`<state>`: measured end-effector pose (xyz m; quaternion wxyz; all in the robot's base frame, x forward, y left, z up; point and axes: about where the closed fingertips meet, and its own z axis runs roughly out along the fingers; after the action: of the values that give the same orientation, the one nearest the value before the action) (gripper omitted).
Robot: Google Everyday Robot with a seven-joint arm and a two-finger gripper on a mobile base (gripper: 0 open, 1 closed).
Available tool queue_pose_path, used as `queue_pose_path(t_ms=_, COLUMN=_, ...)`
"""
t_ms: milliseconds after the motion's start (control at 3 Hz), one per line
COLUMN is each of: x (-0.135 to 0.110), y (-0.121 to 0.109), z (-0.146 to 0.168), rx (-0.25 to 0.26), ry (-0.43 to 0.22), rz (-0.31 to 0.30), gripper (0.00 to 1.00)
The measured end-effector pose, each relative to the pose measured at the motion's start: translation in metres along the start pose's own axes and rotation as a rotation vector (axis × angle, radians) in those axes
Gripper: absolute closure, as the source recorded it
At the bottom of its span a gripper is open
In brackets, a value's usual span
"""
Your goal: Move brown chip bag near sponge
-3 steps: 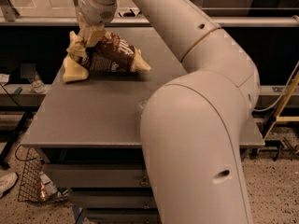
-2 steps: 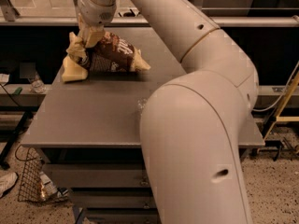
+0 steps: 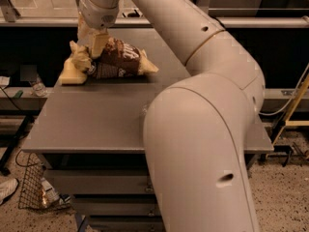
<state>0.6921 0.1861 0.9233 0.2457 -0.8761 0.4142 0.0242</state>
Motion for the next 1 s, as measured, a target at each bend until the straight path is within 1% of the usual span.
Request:
queue_pose_path(t_ms=333, x=-0.001, y=-0.001, z=0.004, rx=0.0, ry=-0.002, rz=-0.001, gripper=0.0)
queue_pose_path(t_ms=667, x=0.0, y=-0.001, z=0.004, rx=0.001, ry=-0.006, rz=-0.001, gripper=0.0)
queue_pose_path(t_ms=1000, x=0.018, y=0.013, z=-0.003, rx=-0.054, ry=0.049, rz=0.02, gripper=0.0)
